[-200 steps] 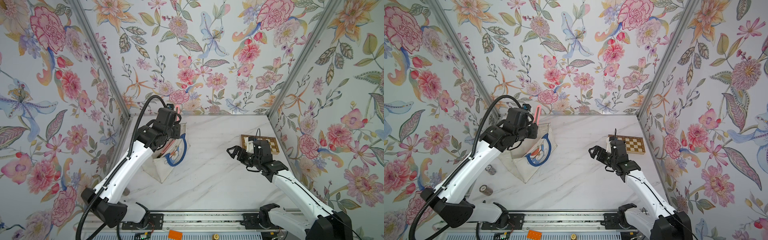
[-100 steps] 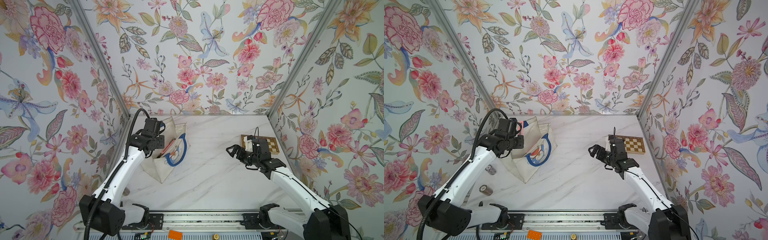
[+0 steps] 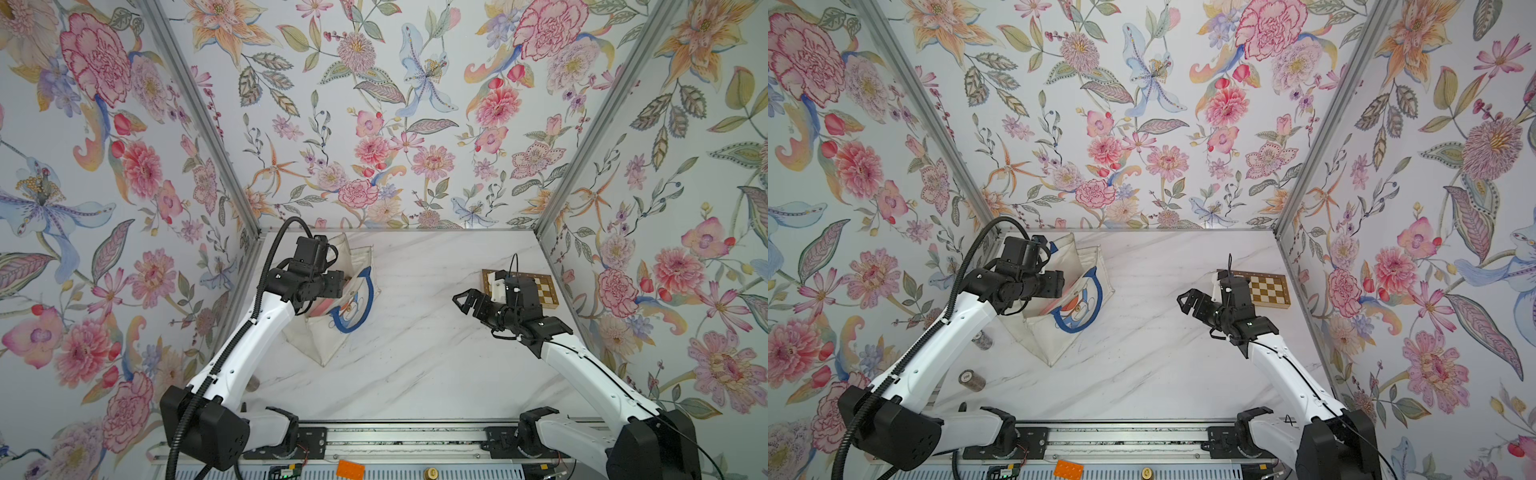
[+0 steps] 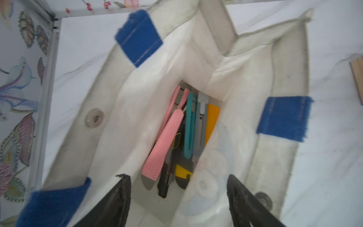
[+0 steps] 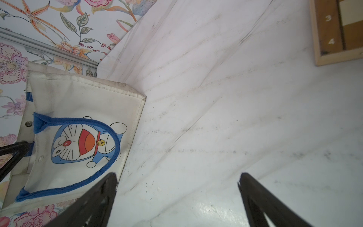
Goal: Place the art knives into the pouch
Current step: Place the utility knife in the pouch, then move the pouch at the center of the board.
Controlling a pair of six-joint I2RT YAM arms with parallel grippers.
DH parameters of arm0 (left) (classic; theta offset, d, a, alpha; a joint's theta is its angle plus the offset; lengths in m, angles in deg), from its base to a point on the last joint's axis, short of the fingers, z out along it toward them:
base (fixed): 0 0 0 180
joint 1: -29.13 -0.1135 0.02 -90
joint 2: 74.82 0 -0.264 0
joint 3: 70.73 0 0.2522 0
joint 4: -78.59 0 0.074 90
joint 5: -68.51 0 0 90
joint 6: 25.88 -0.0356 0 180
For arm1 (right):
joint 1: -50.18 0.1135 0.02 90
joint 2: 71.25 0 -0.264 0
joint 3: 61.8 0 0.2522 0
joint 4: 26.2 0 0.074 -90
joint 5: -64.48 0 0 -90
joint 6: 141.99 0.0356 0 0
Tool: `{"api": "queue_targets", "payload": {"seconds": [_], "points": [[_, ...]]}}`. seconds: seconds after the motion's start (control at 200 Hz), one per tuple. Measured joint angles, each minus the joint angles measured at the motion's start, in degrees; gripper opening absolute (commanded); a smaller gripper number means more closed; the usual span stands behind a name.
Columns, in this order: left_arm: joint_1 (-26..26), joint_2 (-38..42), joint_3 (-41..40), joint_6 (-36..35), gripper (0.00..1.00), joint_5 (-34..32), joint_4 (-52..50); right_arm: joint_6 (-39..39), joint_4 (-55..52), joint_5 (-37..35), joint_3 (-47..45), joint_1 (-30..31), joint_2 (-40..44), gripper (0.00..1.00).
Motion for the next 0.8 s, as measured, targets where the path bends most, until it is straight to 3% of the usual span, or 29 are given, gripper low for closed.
{"api": "queue_targets", "payload": {"seconds": [0.17,0.35,0.736,0.801], "points": [[6.34,-0.72,0.55,-0.55,0.78,1.44,1.64,0.02,-0.02,0.00,0.00,0.00,0.00,0.99],[8.83,-3.98,0.52,-0.85,0.73,2.93,3.93,0.04,-0.02,-0.02,0.00,0.00,0.00,0.99],[10.71,-10.49,0.46,1.11,0.06,0.02,5.53,0.09,-0.02,-0.28,0.00,-0.20,0.35,0.99],[10.84,-11.30,0.48,1.36,0.00,-0.42,5.60,0.09,-0.04,-0.33,0.00,-0.39,0.48,0.99]]}}
